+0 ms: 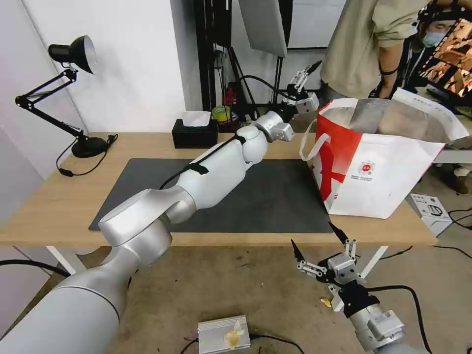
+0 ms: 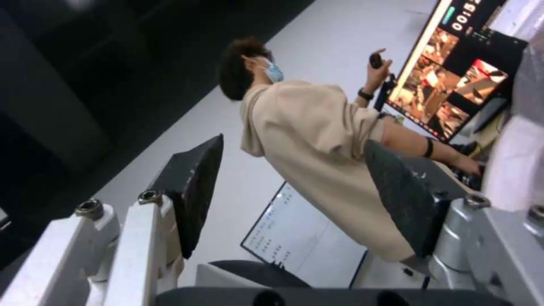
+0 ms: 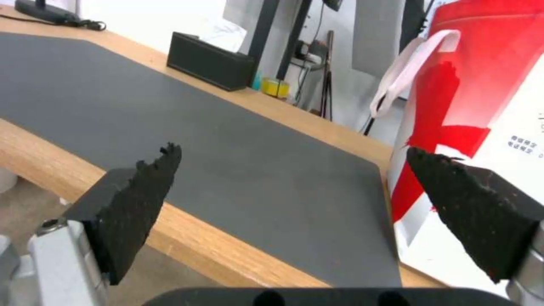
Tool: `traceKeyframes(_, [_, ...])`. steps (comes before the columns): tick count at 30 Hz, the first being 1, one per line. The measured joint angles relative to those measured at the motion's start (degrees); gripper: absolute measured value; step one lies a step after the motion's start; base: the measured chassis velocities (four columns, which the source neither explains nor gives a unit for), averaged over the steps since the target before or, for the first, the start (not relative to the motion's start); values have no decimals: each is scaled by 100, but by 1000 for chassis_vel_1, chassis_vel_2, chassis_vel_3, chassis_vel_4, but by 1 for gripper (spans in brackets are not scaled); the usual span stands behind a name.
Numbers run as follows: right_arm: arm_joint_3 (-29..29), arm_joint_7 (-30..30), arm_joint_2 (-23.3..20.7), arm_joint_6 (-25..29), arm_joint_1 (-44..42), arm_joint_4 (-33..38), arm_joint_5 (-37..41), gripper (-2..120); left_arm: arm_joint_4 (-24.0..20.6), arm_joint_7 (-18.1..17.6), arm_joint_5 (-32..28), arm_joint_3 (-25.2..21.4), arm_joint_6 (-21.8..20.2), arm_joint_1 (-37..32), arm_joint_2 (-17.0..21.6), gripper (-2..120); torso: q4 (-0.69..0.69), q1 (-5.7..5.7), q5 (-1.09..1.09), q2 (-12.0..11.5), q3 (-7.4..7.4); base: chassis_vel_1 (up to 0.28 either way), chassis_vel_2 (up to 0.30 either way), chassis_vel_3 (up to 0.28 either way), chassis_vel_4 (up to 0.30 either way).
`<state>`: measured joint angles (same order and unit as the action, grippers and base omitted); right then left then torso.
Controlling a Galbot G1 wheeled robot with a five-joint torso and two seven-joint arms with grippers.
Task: Pick up the trash from the table and place it into the takeout bag.
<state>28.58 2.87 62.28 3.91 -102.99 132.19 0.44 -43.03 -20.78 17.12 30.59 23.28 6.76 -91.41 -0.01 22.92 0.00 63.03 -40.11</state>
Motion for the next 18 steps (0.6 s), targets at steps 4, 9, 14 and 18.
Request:
traceKeyframes(4, [0, 0, 0, 0, 0, 0, 0, 100, -72, -75, -234, 1, 3, -36, 0, 73, 0, 0, 0, 0, 0, 0, 0, 0, 0])
traceKeyframes(9, [0, 0, 0, 0, 0, 0, 0, 100, -139, -167, -450, -33, 12, -79, 1, 73, 0, 0, 0, 0, 0, 0, 0, 0, 0])
traceKeyframes(14, [0, 0, 0, 0, 0, 0, 0, 100, -339, -299, -779, -175, 189, -220, 3, 73, 1, 0, 0, 0, 0, 0, 0, 0, 0])
traceKeyframes(18, [0, 0, 0, 0, 0, 0, 0, 100, -599, -386, -1167, -299, 272, -363, 10, 73, 1, 0, 0, 0, 0, 0, 0, 0, 0])
